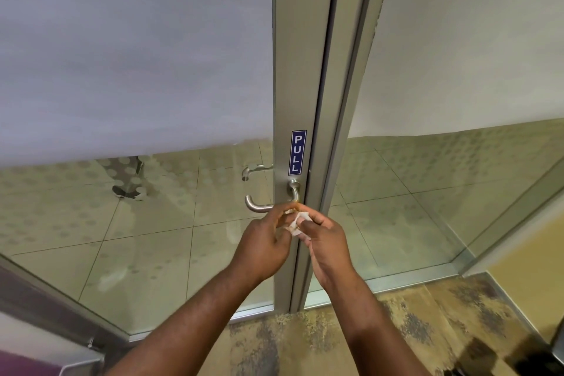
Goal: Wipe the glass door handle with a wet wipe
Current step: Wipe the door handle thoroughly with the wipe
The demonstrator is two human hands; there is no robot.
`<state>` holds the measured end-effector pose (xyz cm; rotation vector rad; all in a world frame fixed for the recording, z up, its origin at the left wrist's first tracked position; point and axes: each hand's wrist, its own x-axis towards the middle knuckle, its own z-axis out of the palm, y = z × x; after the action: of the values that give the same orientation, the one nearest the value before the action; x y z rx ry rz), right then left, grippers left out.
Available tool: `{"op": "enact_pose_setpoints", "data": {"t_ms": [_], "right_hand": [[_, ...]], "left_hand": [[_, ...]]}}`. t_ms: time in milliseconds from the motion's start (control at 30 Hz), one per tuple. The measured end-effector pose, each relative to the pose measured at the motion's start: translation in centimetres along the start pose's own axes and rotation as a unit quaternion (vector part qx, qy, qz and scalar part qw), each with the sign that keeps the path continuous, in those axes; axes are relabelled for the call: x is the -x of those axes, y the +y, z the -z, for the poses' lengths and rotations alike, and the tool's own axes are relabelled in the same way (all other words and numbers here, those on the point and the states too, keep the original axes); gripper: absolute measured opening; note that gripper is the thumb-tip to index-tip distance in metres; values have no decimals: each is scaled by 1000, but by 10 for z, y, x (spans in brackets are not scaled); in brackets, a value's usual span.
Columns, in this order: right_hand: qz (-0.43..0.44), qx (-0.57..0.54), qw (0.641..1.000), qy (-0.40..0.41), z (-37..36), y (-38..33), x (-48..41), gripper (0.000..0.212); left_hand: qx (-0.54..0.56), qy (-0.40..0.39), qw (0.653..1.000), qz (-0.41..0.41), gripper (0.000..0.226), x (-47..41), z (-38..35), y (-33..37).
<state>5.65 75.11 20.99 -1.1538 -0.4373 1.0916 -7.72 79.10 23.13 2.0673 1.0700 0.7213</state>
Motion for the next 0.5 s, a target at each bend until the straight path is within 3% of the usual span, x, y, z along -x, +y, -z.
{"op": "enact_pose_setpoints", "data": {"t_ms": [67, 167, 300, 500], "right_hand": [[5, 16, 999, 32, 0, 2, -6, 34], [10, 4, 995, 95, 1, -1, -17, 31], [33, 29, 981, 190, 11, -2, -36, 20], [112, 122, 957, 239, 18, 0, -59, 22]], "left_hand": [[-52, 6, 998, -26, 50, -3, 2, -5], [-116, 99, 983, -98, 45, -19, 18, -10], [-196, 215, 924, -246, 48, -60, 62, -11], [-349, 249, 852, -302, 66, -113, 128, -3]]}}
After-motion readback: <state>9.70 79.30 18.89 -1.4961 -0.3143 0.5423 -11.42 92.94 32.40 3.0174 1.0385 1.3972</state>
